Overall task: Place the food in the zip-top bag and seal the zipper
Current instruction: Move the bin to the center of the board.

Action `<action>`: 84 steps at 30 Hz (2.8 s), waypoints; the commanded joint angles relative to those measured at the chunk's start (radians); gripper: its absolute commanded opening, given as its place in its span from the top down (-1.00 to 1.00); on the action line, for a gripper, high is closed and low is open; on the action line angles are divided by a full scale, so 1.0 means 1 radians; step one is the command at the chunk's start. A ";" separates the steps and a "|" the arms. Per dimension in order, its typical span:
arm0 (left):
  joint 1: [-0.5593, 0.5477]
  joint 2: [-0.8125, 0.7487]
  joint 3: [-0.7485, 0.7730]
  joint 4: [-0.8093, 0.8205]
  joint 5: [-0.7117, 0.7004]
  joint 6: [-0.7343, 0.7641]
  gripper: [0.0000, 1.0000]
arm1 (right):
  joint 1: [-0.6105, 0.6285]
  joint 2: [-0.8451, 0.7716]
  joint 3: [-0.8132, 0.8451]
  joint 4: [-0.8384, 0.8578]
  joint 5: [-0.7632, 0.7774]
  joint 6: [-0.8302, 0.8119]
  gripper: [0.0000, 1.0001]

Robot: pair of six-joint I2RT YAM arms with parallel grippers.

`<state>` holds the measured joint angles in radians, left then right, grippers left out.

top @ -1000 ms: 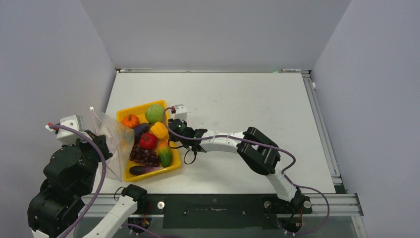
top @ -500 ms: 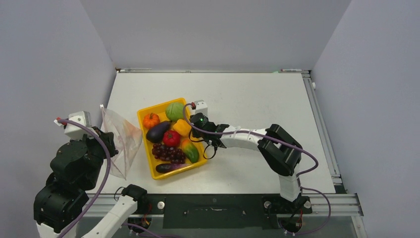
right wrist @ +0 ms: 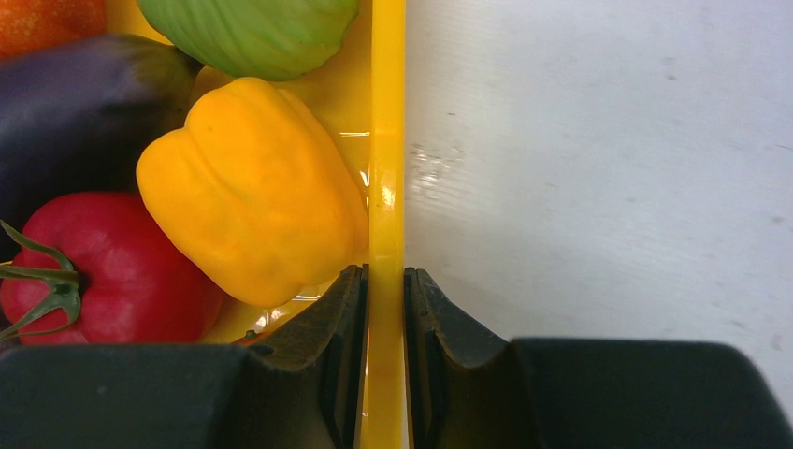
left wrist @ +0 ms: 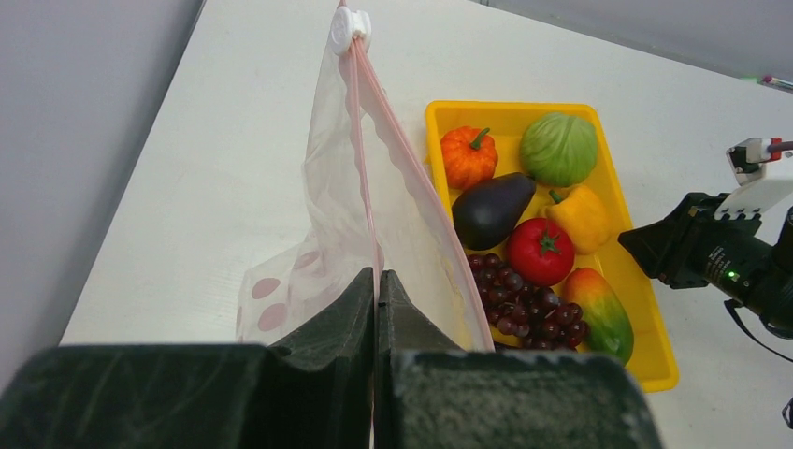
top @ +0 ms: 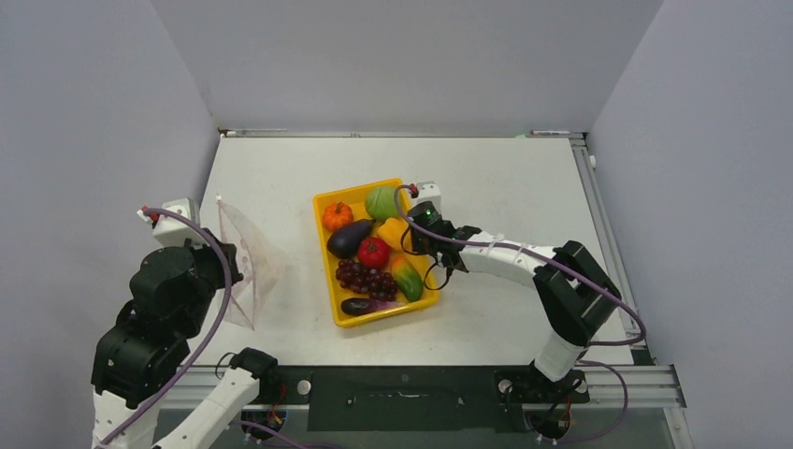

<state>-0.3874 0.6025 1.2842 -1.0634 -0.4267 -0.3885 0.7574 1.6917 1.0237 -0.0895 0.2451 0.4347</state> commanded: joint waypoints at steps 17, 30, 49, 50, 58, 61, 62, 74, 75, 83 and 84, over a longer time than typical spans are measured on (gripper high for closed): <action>-0.005 0.092 -0.135 0.246 0.110 -0.006 1.00 | -0.250 -0.217 -0.128 -0.086 0.035 -0.103 0.82; -0.005 0.055 -0.233 0.299 0.108 0.021 1.00 | -0.216 -0.326 -0.065 -0.153 0.017 -0.089 0.12; -0.005 -0.061 -0.420 0.447 0.171 0.034 1.00 | 0.176 -0.191 0.159 -0.169 0.058 0.029 0.03; -0.005 -0.067 -0.423 0.447 0.174 0.036 1.00 | 0.188 -0.162 0.170 -0.168 0.062 0.034 0.02; -0.005 -0.097 -0.434 0.445 0.201 0.036 1.00 | 0.253 -0.023 0.215 -0.142 0.065 0.086 -0.02; -0.005 -0.100 -0.437 0.445 0.207 0.036 1.00 | 0.261 0.016 0.218 -0.130 0.067 0.109 -0.03; -0.005 -0.102 -0.437 0.445 0.213 0.036 1.00 | 0.264 0.028 0.218 -0.126 0.066 0.118 -0.03; -0.005 -0.104 -0.442 0.443 0.234 0.034 1.00 | 0.271 0.146 0.242 -0.103 0.088 0.153 0.06; -0.005 -0.103 -0.442 0.443 0.235 0.034 1.00 | 0.272 0.154 0.245 -0.104 0.095 0.152 0.08; -0.005 -0.096 -0.442 0.442 0.231 0.034 1.00 | 0.272 0.172 0.236 -0.115 0.153 0.148 0.48; -0.005 -0.093 -0.442 0.442 0.233 0.034 1.00 | 0.271 0.167 0.230 -0.113 0.161 0.146 0.52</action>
<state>-0.3874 0.5049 0.8455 -0.6792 -0.2043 -0.3580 1.0256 1.8626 1.2354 -0.2234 0.3267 0.5774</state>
